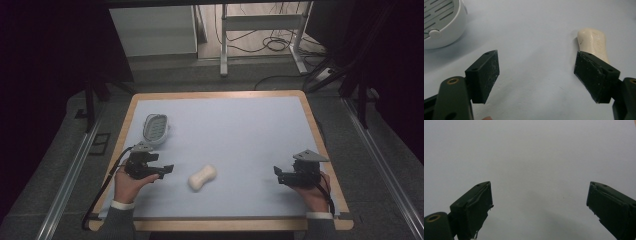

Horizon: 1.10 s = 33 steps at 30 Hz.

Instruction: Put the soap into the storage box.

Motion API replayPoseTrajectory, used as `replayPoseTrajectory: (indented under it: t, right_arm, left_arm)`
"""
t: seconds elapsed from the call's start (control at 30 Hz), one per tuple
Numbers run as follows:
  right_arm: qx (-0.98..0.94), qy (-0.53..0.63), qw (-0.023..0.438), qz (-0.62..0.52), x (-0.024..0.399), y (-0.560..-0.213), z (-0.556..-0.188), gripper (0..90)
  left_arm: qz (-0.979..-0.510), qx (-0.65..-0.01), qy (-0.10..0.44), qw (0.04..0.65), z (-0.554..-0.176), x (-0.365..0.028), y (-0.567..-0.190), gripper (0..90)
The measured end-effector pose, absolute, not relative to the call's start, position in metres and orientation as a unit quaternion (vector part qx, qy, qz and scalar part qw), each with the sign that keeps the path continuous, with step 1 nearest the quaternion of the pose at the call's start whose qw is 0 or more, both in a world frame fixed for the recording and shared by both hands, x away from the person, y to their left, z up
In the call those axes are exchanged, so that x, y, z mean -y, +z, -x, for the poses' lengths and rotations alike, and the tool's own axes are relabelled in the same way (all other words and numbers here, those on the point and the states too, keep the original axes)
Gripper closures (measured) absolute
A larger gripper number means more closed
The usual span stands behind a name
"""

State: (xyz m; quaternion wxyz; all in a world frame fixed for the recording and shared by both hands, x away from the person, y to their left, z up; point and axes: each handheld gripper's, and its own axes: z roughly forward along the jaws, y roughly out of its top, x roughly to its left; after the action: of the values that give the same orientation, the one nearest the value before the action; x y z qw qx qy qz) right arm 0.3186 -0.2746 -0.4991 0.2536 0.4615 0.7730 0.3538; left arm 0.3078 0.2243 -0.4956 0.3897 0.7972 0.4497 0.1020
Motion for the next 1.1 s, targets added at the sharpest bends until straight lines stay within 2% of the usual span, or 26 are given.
replayPoseTrajectory:
  t: [0.8,1.1]
  right_arm:
    - [-0.755,0.373,0.252,-0.477,0.295,-0.494,-0.314,7.2]
    - [-0.754,0.376,0.252,-0.476,0.304,-0.494,-0.314,7.2]
  left_arm:
    - [-0.795,-0.468,0.121,0.367,-0.306,-0.224,-0.495,20.0]
    - [-0.794,-0.469,0.135,0.362,-0.305,-0.22,-0.479,18.4]
